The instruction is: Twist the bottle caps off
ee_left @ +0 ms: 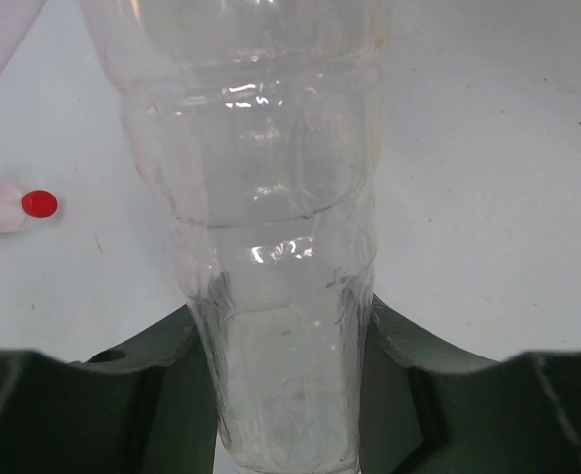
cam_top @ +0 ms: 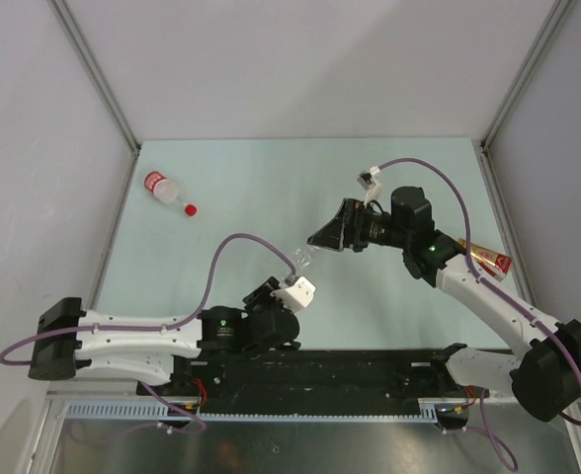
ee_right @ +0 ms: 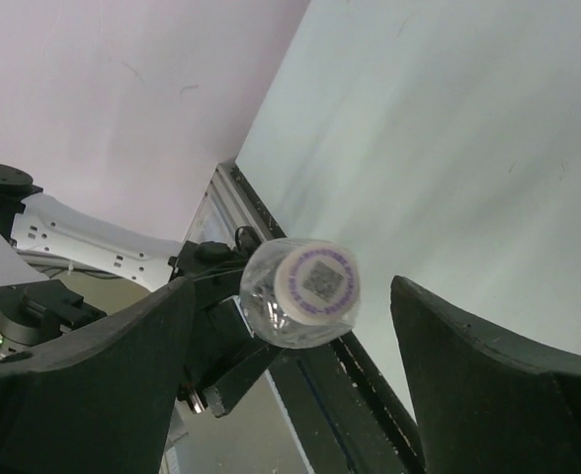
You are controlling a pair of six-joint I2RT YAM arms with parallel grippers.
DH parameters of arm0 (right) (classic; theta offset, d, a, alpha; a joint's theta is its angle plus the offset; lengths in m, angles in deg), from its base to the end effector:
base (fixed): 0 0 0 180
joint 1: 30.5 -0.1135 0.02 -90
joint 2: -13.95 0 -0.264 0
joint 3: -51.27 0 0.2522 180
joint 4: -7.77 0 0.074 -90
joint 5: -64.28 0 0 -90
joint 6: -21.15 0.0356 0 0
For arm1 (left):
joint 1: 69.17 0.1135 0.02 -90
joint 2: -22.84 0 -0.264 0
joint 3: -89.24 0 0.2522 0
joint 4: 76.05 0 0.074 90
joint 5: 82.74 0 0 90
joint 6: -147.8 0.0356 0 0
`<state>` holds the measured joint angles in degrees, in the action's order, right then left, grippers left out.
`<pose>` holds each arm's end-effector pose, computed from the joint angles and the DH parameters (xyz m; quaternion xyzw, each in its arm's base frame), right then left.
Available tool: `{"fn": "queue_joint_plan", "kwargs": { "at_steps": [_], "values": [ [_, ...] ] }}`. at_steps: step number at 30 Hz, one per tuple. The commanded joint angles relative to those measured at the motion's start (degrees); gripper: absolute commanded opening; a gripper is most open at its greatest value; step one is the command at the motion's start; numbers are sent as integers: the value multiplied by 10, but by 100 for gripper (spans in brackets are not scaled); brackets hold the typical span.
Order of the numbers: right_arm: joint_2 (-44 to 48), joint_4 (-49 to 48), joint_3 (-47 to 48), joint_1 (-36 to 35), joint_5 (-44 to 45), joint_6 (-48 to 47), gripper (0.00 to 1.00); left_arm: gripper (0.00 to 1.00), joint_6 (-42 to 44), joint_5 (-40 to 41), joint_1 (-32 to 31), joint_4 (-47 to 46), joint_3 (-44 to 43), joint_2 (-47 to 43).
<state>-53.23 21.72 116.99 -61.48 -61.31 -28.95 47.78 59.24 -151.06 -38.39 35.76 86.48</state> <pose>0.2199 0.1562 0.3231 -0.1257 0.7696 0.5326 0.3291 0.0582 -0.2093 0.2345 0.3645 0.7716 0.0518 0.5188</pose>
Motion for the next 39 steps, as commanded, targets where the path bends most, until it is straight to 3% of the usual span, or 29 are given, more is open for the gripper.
{"fn": "queue_joint_plan", "kwargs": {
  "at_steps": [1,13,20,33,35,39],
  "values": [
    [-8,18,23,4,-19,-13,82,13,-6,34,-8,-2,-16,-27],
    [-12,-19,23,6,-38,20,66,12,-8,42,-36,11,-34,4],
    [-10,-16,23,4,-46,29,44,12,-26,48,-38,17,-34,24],
    [-10,-10,24,4,-46,30,44,13,-55,38,-37,20,-16,-22],
    [-7,-9,23,3,-45,29,36,13,-56,35,-37,21,-16,-21],
    [0,-14,21,3,-40,26,7,13,-61,32,-38,20,-16,-10]
  ]
}}
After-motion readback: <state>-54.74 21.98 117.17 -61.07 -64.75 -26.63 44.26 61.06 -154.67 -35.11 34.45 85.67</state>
